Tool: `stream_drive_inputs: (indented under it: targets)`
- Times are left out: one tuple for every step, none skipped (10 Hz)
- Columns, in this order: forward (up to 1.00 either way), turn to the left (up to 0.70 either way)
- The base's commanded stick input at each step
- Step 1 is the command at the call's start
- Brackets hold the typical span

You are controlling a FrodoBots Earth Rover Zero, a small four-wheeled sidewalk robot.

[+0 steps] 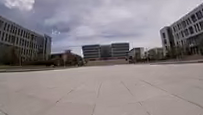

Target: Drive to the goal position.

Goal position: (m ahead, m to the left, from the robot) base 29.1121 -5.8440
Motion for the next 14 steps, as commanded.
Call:
stream_drive_inputs:
  targets:
    - [0.7, 0.0]
    - [0.7, 0.0]
    - [0.7, 0.0]
    - [0.7, 0.0]
    - [0.7, 0.0]
    - [0.7, 0.0]
    - [0.7, 0.0]
    - [0.7, 0.0]
    - [0.7, 0.0]
    - [0.7, 0.0]
    - [0.7, 0.0]
    - [0.7, 0.0]
    - [0.7, 0.0]
    - [0.7, 0.0]
